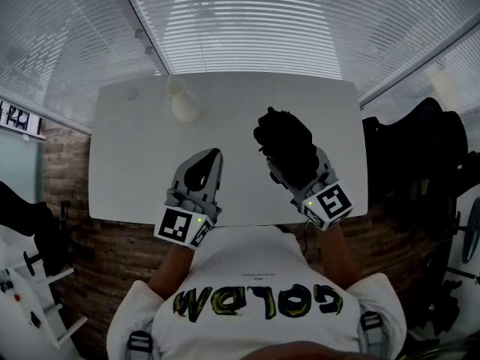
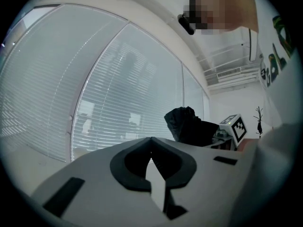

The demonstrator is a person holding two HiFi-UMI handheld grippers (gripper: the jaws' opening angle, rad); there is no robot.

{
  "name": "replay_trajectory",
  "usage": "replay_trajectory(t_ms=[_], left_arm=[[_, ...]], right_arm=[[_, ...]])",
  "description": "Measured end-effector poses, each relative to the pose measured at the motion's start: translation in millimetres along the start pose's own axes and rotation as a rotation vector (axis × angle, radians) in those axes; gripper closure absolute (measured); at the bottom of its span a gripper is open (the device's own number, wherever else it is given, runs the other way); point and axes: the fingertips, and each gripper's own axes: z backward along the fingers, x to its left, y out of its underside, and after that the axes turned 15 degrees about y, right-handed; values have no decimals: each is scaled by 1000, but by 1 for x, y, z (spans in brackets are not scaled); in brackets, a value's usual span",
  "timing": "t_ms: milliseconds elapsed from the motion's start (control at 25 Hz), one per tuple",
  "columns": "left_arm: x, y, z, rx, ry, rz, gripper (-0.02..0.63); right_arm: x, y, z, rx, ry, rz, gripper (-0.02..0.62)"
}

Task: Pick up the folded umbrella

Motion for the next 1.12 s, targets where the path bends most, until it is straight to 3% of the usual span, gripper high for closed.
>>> replay_trajectory(t_ms=[400,1120], left_arm=[[1,-7,2,-29,-5,-5,595],[-7,-13,2,-44,2,-6,597]], right_arm=[[-3,-35,35,-148,68,-68,333],[-2,-43,42,-169,79,-58,334]])
